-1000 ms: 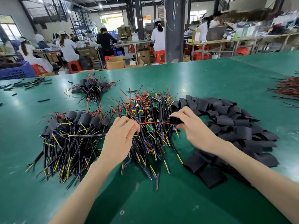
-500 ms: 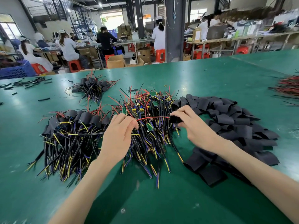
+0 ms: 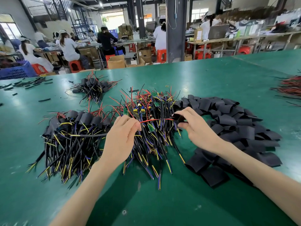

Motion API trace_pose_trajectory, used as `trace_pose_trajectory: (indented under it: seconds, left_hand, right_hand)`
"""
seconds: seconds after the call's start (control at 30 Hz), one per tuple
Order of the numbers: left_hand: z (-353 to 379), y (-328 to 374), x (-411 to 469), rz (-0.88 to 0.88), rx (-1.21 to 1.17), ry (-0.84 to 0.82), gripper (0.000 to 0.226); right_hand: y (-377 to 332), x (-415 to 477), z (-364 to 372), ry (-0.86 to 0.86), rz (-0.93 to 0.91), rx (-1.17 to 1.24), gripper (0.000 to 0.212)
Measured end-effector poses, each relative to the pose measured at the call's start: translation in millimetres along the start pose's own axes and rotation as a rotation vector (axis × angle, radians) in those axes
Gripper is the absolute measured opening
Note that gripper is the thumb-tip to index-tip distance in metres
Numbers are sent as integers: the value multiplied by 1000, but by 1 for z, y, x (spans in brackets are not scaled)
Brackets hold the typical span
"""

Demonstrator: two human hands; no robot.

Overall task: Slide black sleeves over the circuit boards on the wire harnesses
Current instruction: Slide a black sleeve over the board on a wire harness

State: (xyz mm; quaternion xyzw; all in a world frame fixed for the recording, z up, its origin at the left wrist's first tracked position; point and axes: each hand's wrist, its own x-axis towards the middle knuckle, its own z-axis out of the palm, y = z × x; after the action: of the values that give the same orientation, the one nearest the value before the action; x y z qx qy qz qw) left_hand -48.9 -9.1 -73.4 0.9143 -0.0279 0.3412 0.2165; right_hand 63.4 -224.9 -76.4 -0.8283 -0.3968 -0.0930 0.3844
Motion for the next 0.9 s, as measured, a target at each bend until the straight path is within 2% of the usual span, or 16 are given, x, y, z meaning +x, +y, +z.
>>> trace_pose_trajectory:
  seconds: [0.17,0.33,0.43,0.53,0.63,0.77,0.83,0.9]
  left_hand:
    - [0,-2,-1,70,87,-30,41]
    - [9,5,-3,201,158,-72,37]
    - [17,15,-9,208,53,-132,41]
    - [25,24,-13,190,-88,-133,49]
    - [28,28,-13,156,-238,-129,54]
    - [23,25,-11,95,-309,-102,56]
    - [21,19,-10,55,-228,-150,49]
    - [19,16,-8,-1,-142,-249,31]
  right_hand:
    - [-4,-1,-3,10,-38,-47,35]
    - [-12,-5,0,-58,-214,-368,57]
    - [-25,-7,5,-32,-323,-448,49]
    - [-32,-10,14,-87,-389,-573,34]
    - [-32,-12,14,-28,-379,-516,21]
    - [-25,-9,7,-8,-279,-389,11]
    - [-23,-8,4,38,-265,-314,8]
    - [-23,-7,2,72,-271,-279,7]
